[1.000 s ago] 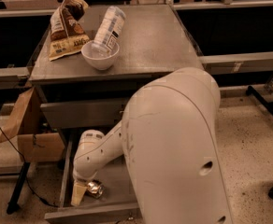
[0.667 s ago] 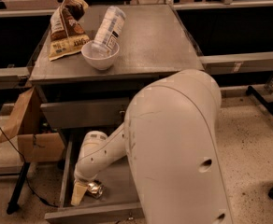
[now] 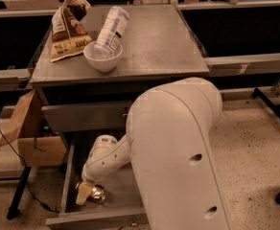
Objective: Pick orange can from middle drawer and place on counter
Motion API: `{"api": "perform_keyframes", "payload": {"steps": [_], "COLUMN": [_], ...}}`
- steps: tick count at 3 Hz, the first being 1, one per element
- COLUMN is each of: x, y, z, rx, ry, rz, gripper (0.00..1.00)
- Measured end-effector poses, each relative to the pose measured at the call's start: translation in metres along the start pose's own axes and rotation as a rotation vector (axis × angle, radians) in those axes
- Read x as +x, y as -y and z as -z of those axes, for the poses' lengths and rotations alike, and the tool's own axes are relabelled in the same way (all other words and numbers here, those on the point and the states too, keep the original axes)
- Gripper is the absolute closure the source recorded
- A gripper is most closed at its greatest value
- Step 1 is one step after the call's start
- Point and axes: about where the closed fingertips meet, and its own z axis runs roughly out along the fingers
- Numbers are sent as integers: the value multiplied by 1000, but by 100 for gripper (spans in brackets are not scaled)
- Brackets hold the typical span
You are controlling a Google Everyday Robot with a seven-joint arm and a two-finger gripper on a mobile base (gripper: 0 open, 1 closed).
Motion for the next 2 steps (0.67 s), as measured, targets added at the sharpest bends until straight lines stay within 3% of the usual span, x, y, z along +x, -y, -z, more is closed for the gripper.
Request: {"api": "perform_keyframes", "payload": {"steps": [2], "x": [22], "y": [4], "z": [-51], "rx": [-37], "ry": [4], "rz": [-39], "gripper": [0]}}
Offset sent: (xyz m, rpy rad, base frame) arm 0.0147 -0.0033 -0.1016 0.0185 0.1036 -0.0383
